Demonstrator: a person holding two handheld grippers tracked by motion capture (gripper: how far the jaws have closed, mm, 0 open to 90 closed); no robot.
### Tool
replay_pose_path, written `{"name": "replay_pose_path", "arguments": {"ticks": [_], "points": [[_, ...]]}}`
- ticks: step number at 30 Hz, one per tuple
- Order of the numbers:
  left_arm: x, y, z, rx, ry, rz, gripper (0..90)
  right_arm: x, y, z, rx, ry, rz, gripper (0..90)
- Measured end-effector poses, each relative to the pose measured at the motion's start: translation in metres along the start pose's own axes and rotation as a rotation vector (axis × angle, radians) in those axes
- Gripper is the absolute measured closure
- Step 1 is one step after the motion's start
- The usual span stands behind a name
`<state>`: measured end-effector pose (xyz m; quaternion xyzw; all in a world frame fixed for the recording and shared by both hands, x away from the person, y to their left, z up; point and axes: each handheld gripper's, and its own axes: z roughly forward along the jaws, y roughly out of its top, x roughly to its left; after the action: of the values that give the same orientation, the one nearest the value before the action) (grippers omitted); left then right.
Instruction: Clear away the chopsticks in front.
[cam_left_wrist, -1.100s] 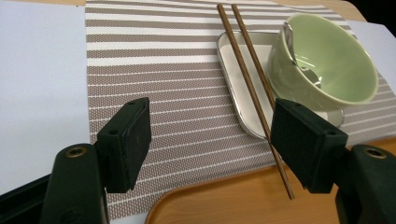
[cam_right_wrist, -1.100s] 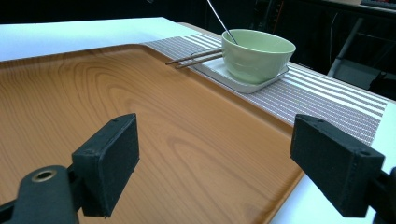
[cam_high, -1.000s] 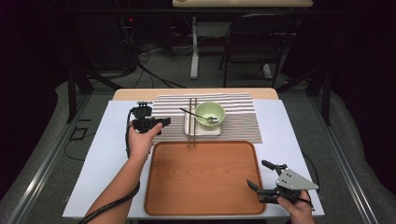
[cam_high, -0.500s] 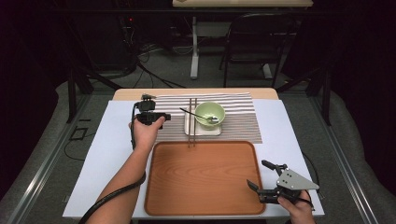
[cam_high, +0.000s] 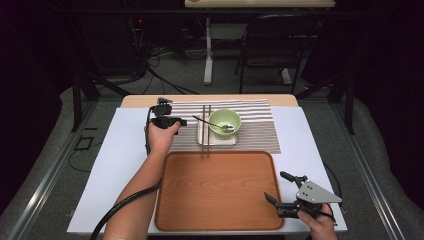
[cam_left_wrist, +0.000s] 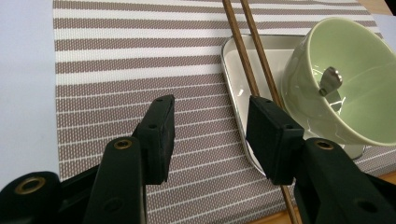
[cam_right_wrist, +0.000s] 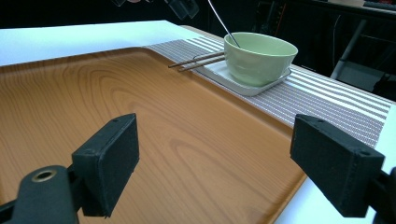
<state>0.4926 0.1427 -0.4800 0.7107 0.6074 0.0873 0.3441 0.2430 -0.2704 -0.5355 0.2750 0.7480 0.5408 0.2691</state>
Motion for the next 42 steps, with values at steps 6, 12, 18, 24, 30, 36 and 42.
{"name": "replay_pose_path", "arguments": {"ticks": [6, 12, 18, 24, 30, 36, 42], "points": [[-0.003, 0.006, 0.009, 0.003, 0.029, 0.020, 50.8, 0.000, 0.000, 0.000, -0.003, 0.000, 0.005, 15.0], [-0.002, 0.009, 0.018, 0.013, 0.029, 0.027, 52.5, 0.000, 0.000, 0.000, -0.003, 0.000, 0.009, 15.0], [-0.004, 0.009, 0.028, 0.023, 0.011, 0.038, 55.5, -0.001, 0.000, -0.001, -0.006, 0.001, 0.011, 15.0], [-0.008, 0.009, 0.037, 0.035, 0.014, 0.046, 59.4, -0.001, 0.000, -0.001, -0.008, 0.000, 0.010, 15.0], [-0.009, 0.007, 0.045, 0.048, -0.004, 0.018, 64.2, -0.001, 0.000, -0.001, -0.008, 0.000, 0.013, 15.0], [-0.012, 0.008, 0.050, 0.062, -0.035, -0.007, 69.9, -0.001, 0.000, -0.001, -0.007, 0.000, 0.012, 15.0], [-0.019, 0.006, 0.057, 0.085, -0.059, -0.015, 73.0, -0.001, 0.000, -0.002, -0.008, 0.000, 0.011, 15.0]]}}
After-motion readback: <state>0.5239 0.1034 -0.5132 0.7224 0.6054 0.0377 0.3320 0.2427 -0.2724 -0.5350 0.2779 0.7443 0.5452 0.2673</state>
